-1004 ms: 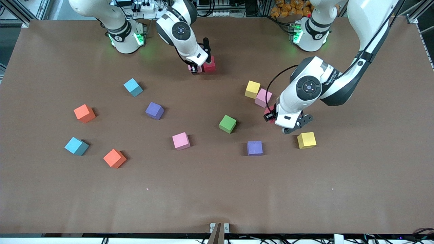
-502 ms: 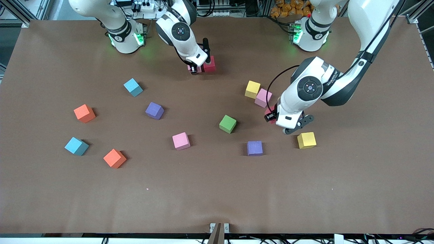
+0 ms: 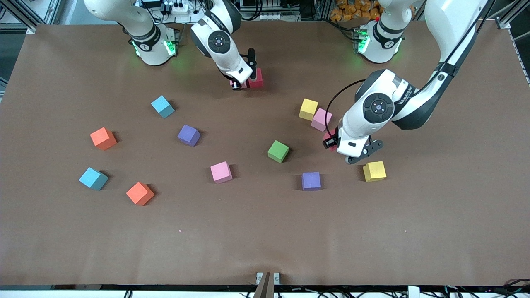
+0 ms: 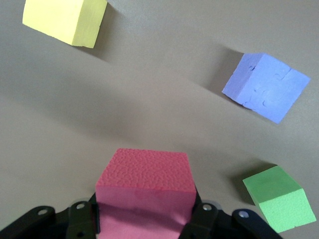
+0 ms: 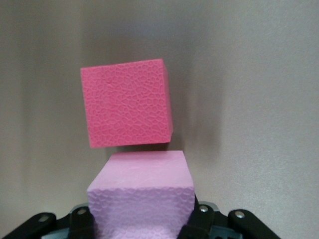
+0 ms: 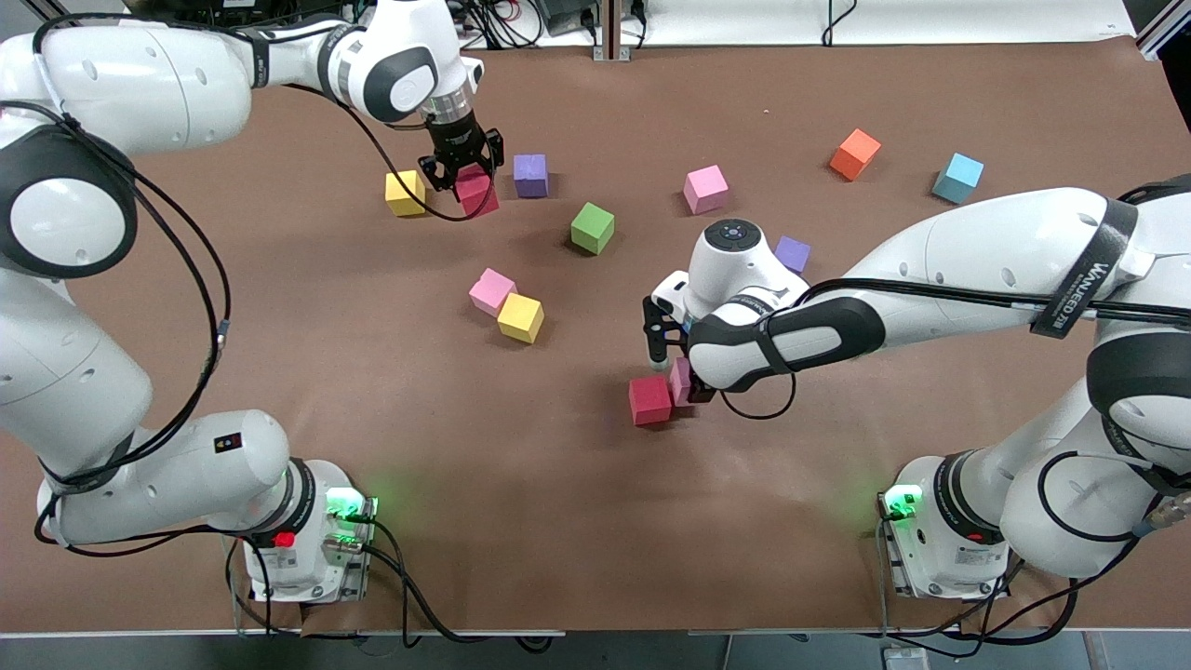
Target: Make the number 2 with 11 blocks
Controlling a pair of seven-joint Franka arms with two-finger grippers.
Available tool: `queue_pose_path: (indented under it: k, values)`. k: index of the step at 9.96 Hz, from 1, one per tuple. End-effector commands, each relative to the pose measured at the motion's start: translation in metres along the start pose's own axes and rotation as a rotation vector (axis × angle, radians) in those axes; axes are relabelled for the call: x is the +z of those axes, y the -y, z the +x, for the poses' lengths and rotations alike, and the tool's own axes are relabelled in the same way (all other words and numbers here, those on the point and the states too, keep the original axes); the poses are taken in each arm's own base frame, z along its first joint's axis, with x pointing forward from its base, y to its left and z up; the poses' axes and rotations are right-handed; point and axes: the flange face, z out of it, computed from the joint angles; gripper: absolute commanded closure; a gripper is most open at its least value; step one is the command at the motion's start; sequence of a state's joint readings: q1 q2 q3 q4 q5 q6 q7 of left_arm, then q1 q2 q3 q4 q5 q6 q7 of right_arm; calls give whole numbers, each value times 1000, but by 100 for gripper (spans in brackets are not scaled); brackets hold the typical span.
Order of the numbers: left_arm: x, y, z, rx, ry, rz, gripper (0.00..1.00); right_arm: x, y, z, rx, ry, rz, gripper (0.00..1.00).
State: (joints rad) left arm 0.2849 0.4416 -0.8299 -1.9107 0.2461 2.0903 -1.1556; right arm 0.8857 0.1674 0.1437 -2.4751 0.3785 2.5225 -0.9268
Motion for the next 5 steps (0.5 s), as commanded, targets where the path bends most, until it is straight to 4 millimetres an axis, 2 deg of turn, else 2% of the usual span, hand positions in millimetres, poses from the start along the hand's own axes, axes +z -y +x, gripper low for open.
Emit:
queue_pose_path:
  k: [1,5]
  values:
    - [-4,2,-2,-8,16,3,100,4,5,-2,5,-21,0,39]
    - [-1,2,-3,-2,20,8,100,5,3,-3,11,-40,-30,31]
